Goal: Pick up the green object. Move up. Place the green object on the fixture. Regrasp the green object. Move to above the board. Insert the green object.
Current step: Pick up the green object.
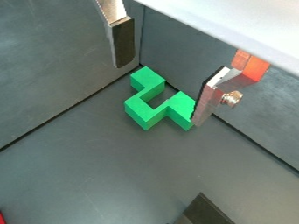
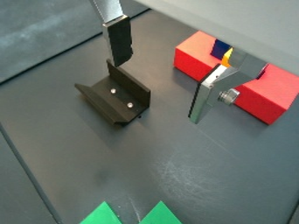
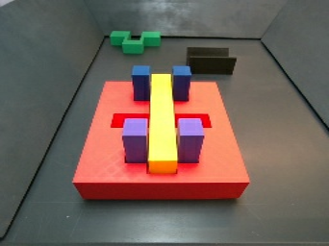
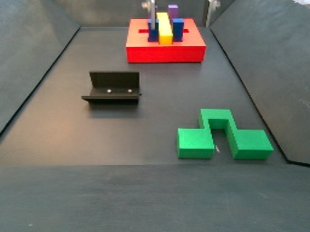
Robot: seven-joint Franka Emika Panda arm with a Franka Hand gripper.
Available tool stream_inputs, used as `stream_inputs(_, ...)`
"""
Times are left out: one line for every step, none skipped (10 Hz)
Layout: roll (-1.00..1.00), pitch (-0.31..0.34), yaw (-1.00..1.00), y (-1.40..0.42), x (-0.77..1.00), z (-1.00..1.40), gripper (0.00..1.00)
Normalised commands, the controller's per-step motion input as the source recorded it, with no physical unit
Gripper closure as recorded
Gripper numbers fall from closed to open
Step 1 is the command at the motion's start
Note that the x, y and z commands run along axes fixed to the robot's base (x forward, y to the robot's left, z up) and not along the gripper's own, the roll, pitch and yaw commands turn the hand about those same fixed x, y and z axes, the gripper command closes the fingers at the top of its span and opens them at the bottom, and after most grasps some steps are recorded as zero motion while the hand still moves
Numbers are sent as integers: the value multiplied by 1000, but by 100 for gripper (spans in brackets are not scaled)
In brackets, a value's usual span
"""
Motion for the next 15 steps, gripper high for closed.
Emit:
stream_inputs(-4,-77,-229,237,-166,-500,0)
stream_inputs(0,-169,-363,426,-483,-729,0)
stream_inputs(0,-166,-357,420,-489,-711,0)
stream_inputs(0,-171,-323,417,-434,-677,0)
stream_inputs(60,-166,-229,277,-203,-666,0)
stream_inputs(93,-174,-123,220,-86,-726,0)
stream_inputs(123,-156,-71,214,-71,-709,0)
stream_inputs(139,-96,-46,180,0,-614,0)
stream_inputs(211,-14,0,40,-57,-543,0)
stream_inputs(133,0,0,9,0,-529,0)
stream_inputs(119,-11,0,0,-14,-511,0)
stream_inputs(96,-44,0,6,-97,-534,0)
stream_inputs(36,-86,0,23,-20,-543,0)
stream_inputs(30,-83,0,31,-3,-491,0)
stream_inputs(31,-80,0,63,-80,-437,0)
